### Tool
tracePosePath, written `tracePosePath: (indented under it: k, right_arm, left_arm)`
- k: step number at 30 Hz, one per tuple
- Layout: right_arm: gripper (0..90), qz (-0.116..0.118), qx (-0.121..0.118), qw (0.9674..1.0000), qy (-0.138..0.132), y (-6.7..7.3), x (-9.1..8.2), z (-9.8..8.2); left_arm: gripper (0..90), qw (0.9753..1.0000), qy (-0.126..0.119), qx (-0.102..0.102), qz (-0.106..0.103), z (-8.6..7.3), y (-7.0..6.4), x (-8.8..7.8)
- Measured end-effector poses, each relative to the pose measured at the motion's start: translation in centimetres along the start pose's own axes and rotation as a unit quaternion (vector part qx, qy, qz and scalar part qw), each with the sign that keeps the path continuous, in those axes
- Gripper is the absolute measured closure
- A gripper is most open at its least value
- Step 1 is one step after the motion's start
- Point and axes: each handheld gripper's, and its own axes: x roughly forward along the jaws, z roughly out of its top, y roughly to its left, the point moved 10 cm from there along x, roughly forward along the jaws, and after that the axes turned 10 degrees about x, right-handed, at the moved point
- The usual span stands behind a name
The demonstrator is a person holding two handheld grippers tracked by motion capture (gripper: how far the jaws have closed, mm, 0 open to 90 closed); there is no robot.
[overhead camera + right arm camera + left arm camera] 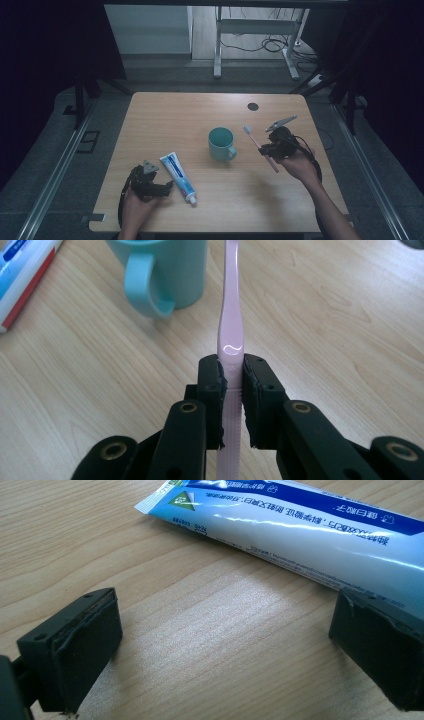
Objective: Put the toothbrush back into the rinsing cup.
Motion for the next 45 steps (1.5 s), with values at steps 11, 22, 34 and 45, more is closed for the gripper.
tracePosePath:
  k: [11,22,34,45]
  right_arm:
    - [78.3,0.012,0.002,0.9991,-0.041,0.7,-0.6,1.4]
    - [78.3,0.030,0.002,0.9949,-0.097,1.7,-1.1,3.2]
    - [78.3,0.047,0.002,0.9879,-0.148,2.8,-1.5,5.3]
    - [78.3,0.058,0.001,0.9833,-0.172,3.7,-1.1,6.9]
  left_arm:
    - [0.6,1.0000,0.000,0.001,0.000,0.0,0.0,0.0]
    - [0.6,1.0000,-0.002,-0.003,0.000,0.0,0.0,0.0]
    - [0.6,1.0000,-0.002,-0.001,0.000,0.0,0.0,0.0]
    - [0.6,1.0000,-0.001,0.001,0.000,0.0,0.0,0.0]
